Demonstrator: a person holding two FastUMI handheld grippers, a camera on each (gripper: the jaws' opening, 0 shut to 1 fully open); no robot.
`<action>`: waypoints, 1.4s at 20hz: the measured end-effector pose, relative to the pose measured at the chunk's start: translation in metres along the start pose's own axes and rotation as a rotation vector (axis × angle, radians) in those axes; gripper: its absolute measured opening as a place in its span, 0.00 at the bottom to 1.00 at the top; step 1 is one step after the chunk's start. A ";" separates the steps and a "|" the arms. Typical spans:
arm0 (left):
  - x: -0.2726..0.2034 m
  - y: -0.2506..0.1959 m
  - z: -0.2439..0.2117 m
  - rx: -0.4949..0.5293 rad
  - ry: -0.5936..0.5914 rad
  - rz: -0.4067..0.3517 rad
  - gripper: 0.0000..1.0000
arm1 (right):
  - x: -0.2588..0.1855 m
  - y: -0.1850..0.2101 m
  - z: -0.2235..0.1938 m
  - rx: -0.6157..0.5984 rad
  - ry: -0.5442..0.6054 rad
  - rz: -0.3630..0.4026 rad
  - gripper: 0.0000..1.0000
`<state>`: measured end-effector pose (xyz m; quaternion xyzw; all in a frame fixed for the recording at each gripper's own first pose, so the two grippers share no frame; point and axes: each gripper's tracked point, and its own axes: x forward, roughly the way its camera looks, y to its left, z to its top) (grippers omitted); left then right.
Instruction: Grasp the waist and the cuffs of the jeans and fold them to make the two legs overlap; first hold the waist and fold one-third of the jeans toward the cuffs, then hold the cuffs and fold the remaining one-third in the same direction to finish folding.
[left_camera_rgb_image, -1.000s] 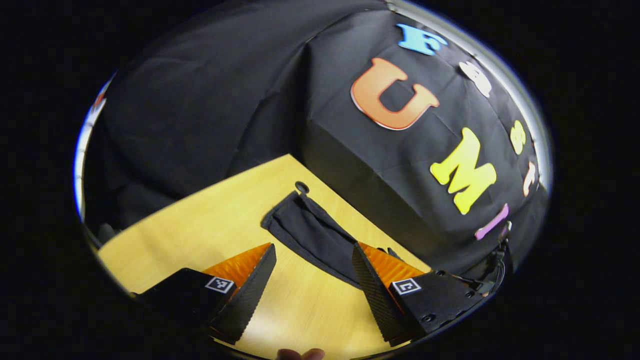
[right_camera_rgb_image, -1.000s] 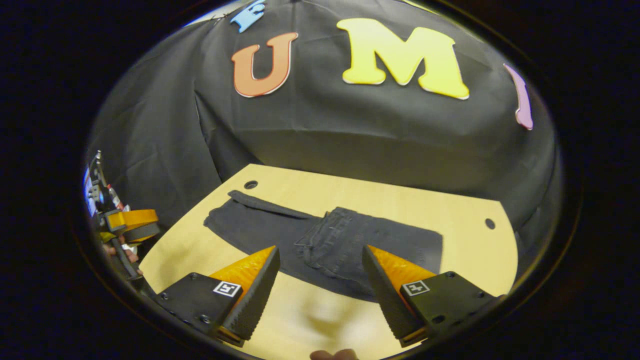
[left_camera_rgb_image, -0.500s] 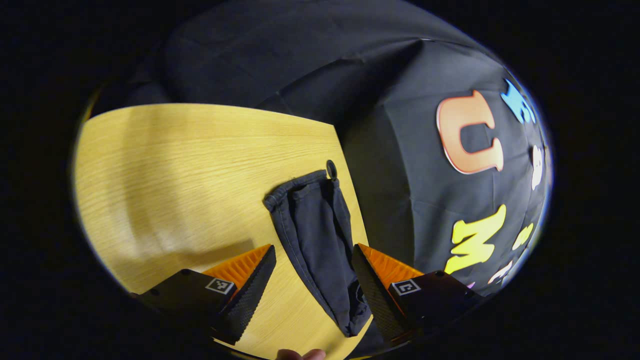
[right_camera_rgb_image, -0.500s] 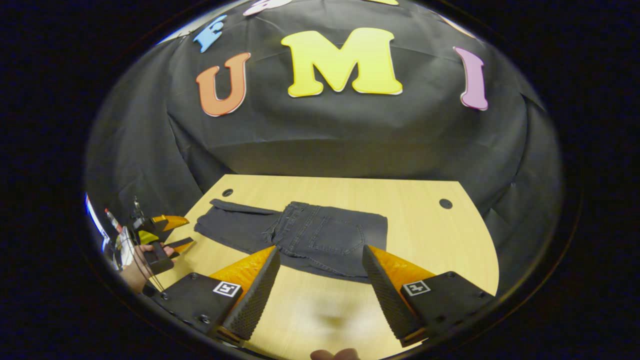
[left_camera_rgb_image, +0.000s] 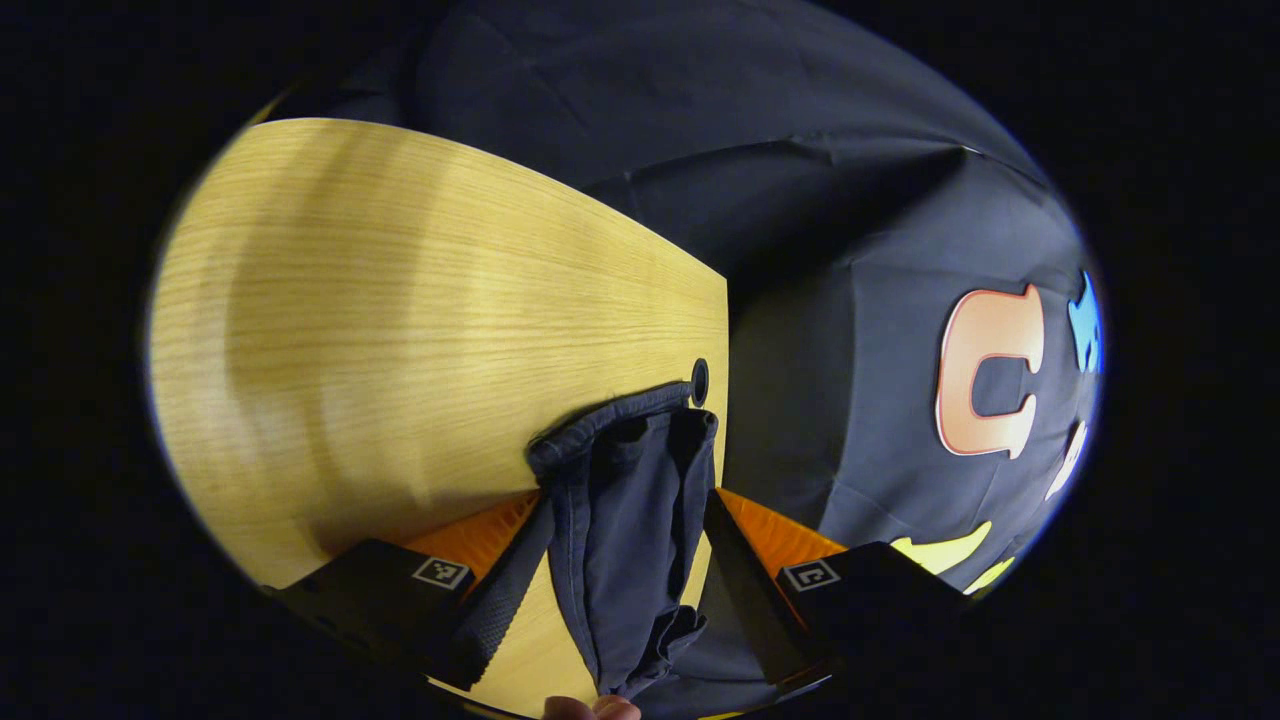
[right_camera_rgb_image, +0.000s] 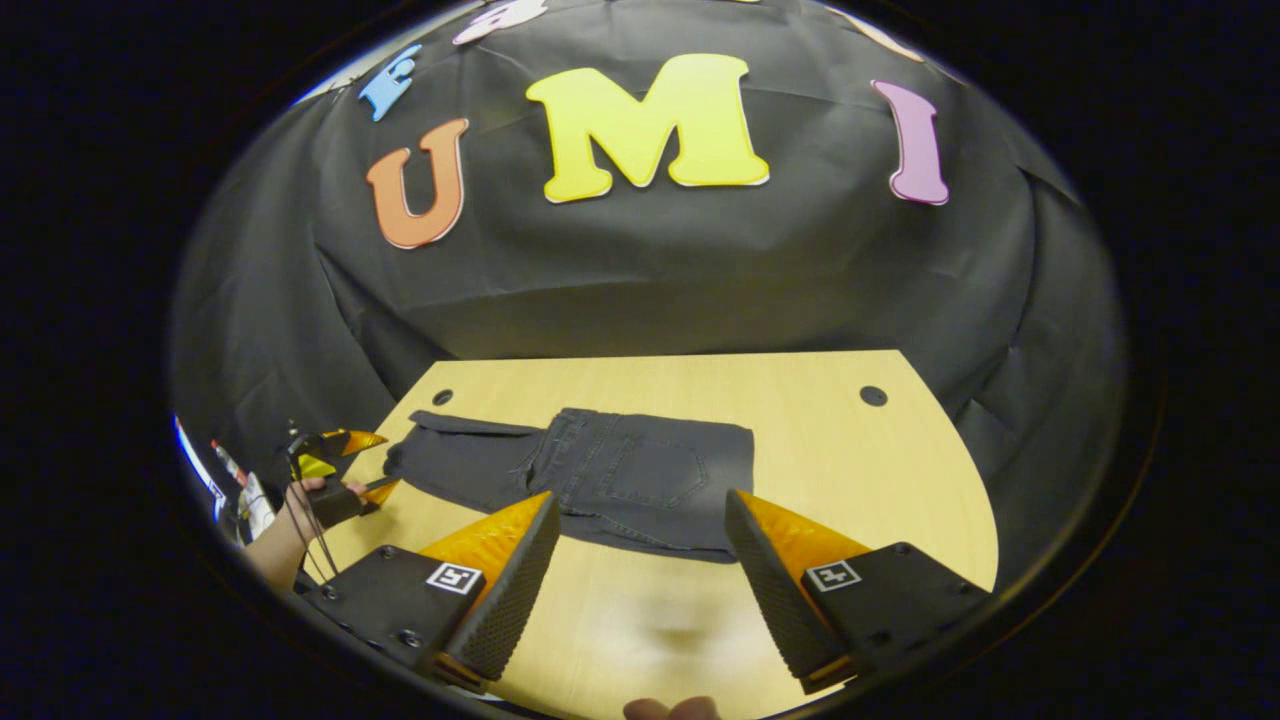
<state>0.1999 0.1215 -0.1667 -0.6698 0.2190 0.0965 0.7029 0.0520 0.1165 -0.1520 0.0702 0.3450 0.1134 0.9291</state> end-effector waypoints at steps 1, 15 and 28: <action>0.005 -0.002 0.000 -0.015 -0.003 -0.003 0.98 | 0.000 -0.003 -0.001 0.008 0.001 -0.004 0.99; 0.009 -0.030 -0.009 0.218 -0.065 0.038 0.11 | -0.037 -0.070 -0.005 0.105 -0.111 -0.174 0.99; -0.076 -0.205 -0.193 1.125 -0.120 -0.207 0.11 | -0.120 -0.139 -0.031 0.242 -0.232 -0.275 0.99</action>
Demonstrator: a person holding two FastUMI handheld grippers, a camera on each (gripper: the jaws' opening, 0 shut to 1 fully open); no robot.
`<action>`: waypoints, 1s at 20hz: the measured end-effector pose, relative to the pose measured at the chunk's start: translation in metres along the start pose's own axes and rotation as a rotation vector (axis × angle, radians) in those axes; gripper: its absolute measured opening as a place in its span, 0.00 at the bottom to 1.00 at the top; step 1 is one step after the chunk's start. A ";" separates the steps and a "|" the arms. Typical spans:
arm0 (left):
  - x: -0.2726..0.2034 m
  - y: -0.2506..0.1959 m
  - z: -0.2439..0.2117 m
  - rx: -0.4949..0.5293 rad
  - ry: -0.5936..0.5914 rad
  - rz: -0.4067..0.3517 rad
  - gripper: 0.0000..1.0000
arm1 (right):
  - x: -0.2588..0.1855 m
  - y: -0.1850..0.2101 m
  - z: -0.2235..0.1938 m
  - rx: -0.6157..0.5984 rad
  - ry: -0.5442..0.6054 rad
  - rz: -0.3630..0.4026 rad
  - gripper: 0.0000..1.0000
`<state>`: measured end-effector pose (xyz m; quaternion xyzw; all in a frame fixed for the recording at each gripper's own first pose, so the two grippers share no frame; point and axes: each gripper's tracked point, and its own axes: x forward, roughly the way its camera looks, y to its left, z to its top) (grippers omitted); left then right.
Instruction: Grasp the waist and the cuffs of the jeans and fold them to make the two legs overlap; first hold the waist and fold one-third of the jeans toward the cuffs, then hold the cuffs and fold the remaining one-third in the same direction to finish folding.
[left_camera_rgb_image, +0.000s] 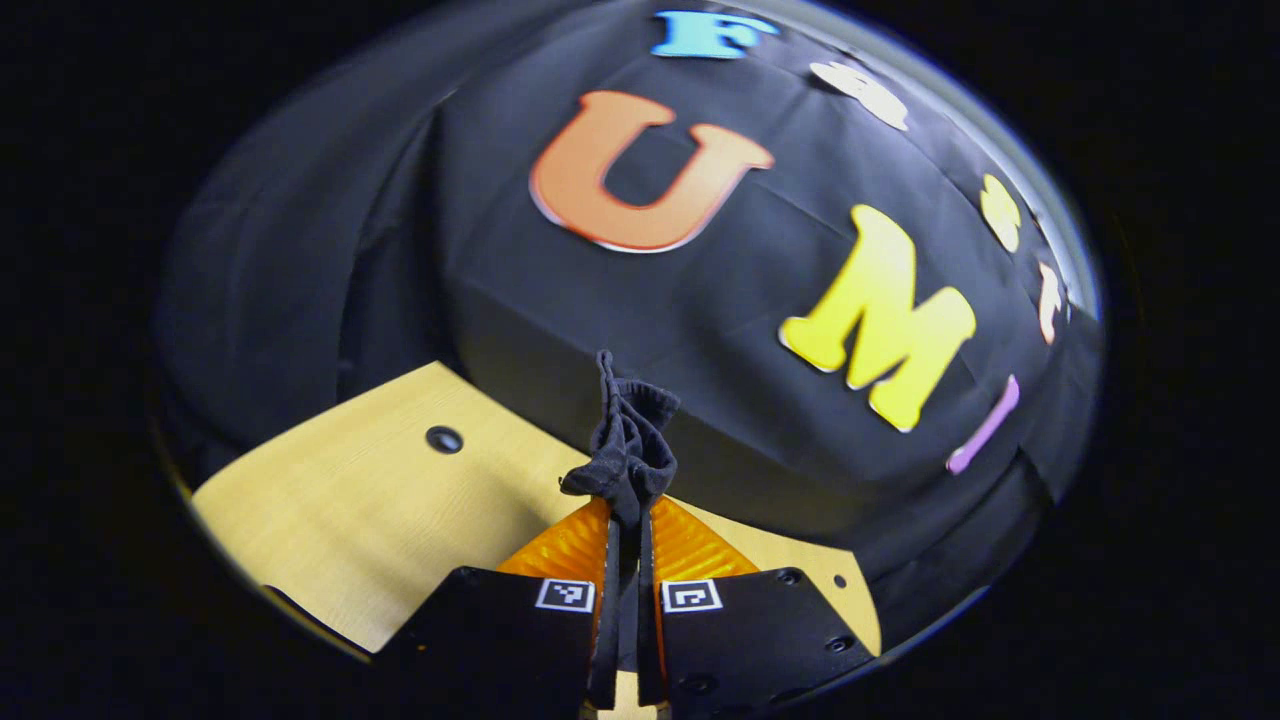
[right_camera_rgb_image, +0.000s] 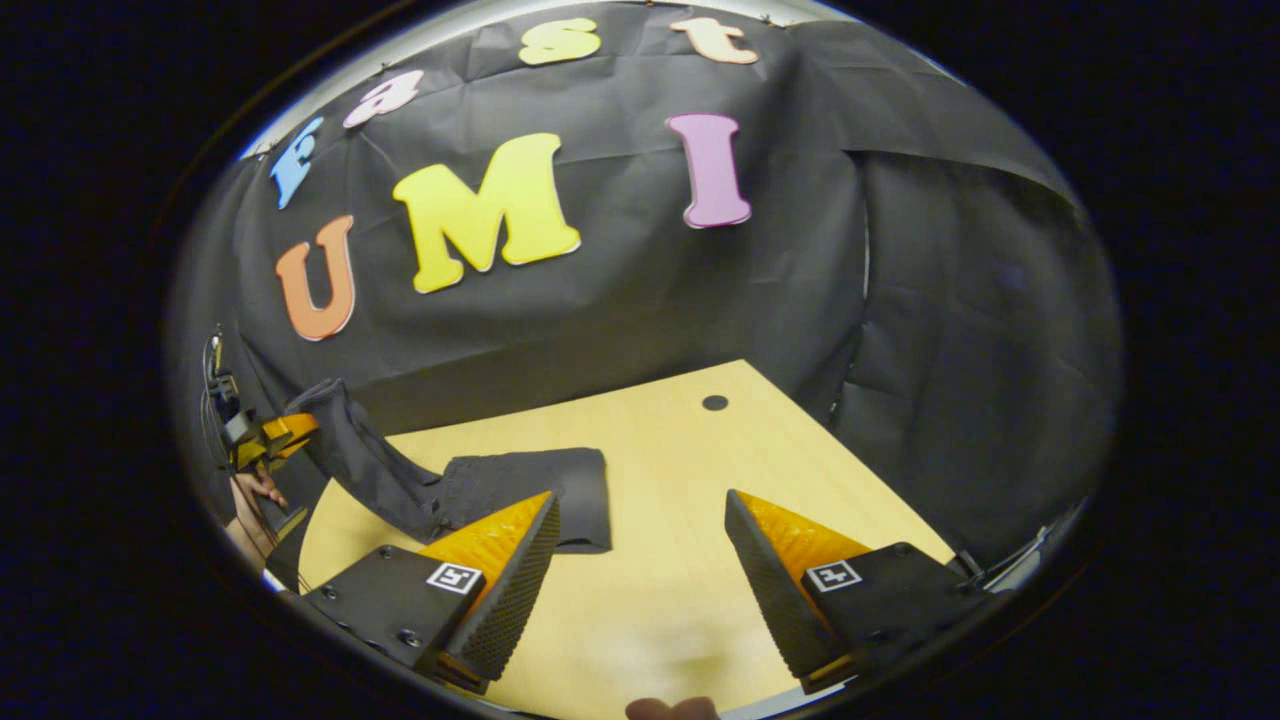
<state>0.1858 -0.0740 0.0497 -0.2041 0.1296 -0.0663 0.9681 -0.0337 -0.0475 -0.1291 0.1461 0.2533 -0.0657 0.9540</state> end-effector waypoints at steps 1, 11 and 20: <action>0.000 -0.020 -0.003 0.057 0.002 -0.031 0.11 | -0.006 -0.014 0.002 0.018 -0.011 -0.024 0.99; 0.032 -0.171 -0.146 0.430 0.099 -0.224 0.11 | -0.050 -0.129 0.007 0.052 -0.056 -0.244 1.00; 0.061 -0.175 -0.265 0.470 0.255 -0.199 0.15 | -0.056 -0.151 0.003 -0.081 -0.011 -0.286 1.00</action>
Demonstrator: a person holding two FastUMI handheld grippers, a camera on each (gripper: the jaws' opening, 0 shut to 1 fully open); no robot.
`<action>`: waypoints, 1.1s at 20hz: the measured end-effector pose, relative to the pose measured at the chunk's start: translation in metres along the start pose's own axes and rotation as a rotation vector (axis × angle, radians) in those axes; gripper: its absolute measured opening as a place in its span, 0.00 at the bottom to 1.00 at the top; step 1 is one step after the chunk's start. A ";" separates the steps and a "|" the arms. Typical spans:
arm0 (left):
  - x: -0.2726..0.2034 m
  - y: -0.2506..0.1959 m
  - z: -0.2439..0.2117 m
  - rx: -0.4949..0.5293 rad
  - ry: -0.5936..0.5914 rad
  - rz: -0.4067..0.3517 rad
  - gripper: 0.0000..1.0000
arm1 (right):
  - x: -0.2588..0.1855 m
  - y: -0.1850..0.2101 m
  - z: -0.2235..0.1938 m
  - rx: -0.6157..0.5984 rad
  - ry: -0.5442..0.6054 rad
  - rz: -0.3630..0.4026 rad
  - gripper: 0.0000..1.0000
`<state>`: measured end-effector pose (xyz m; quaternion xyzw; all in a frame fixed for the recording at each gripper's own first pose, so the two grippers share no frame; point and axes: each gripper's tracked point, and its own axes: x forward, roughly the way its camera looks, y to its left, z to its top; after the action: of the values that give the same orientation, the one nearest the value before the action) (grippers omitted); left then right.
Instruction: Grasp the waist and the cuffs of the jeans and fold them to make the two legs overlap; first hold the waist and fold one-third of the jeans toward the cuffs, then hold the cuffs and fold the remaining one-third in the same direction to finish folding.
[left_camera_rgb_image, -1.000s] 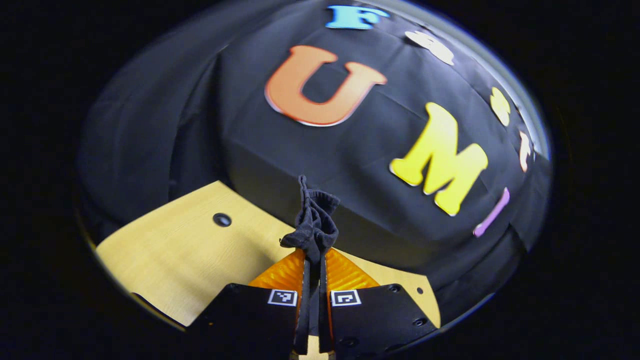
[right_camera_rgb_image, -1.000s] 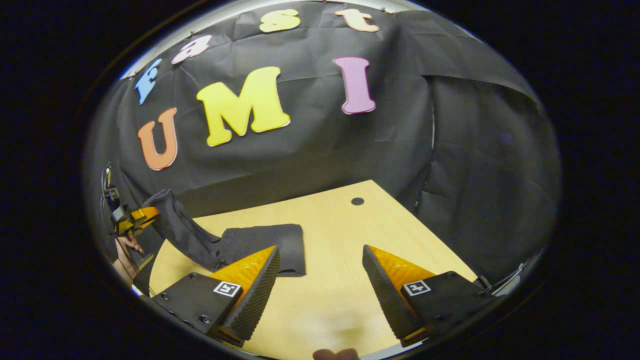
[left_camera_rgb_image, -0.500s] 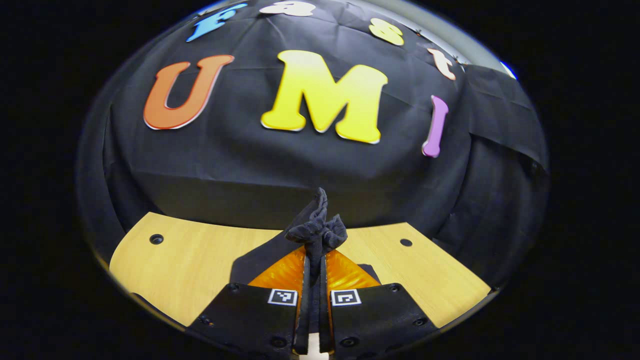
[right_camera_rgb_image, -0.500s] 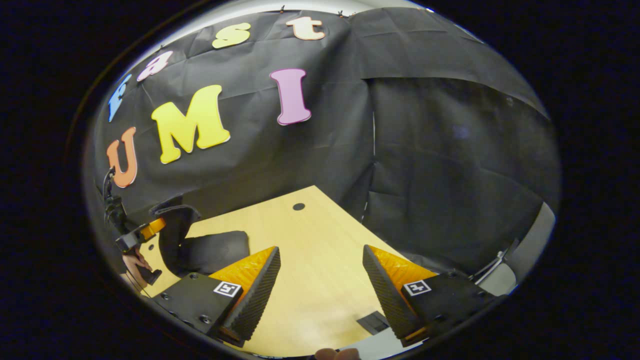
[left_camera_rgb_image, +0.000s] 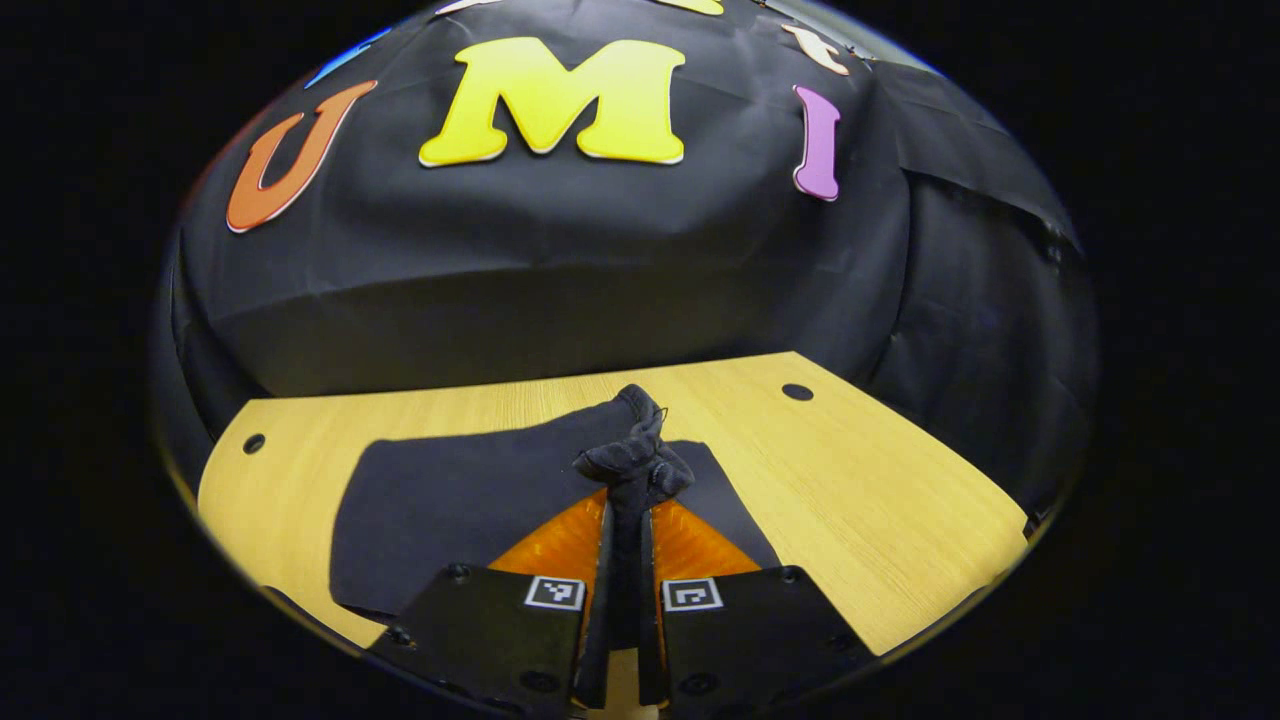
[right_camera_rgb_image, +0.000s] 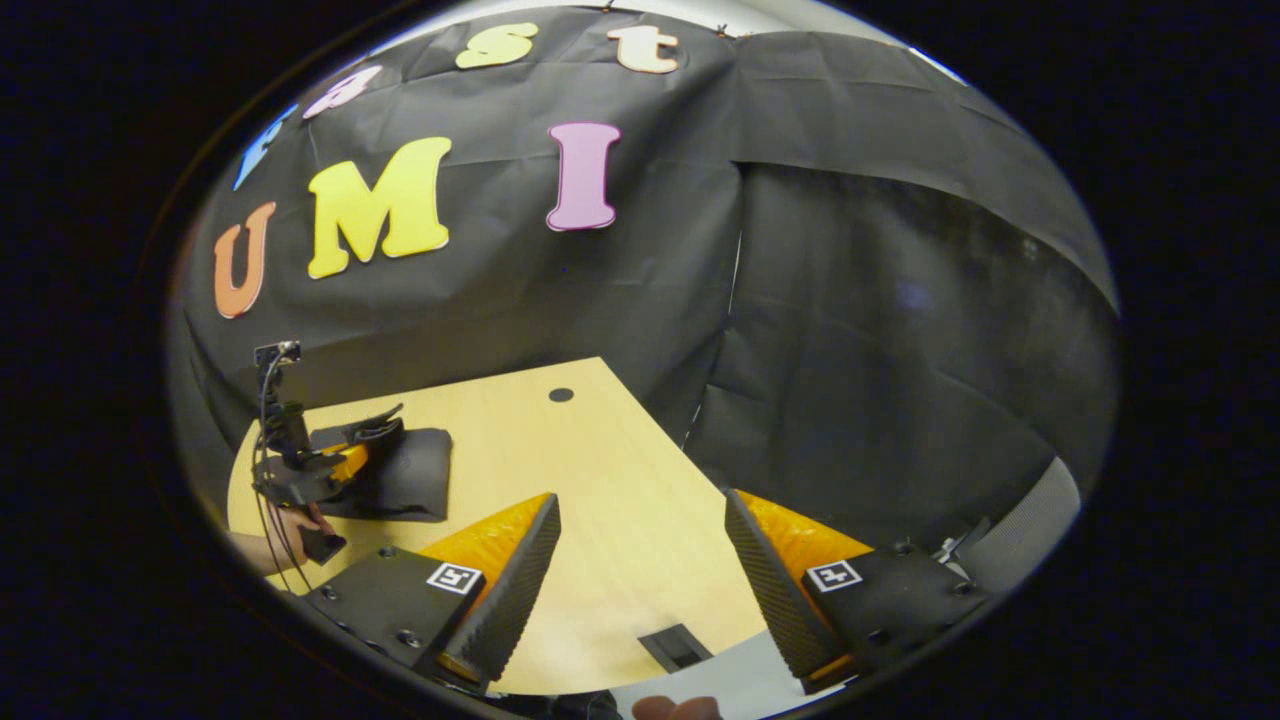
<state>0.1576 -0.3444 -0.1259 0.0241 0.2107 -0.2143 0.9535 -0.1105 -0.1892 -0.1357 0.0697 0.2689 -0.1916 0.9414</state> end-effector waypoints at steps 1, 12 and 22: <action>0.002 -0.002 -0.009 -0.012 0.019 0.000 0.18 | 0.001 0.000 0.001 -0.010 0.000 0.001 1.00; -0.004 -0.028 -0.019 -0.092 0.050 -0.045 1.00 | 0.013 0.044 0.022 -0.078 -0.039 0.088 1.00; -0.141 0.056 0.117 -0.167 -0.246 0.076 0.99 | -0.013 0.204 0.095 -0.172 -0.278 0.392 1.00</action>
<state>0.1114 -0.2538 0.0363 -0.0736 0.1083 -0.1612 0.9782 0.0064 -0.0202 -0.0427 0.0133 0.1336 0.0105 0.9909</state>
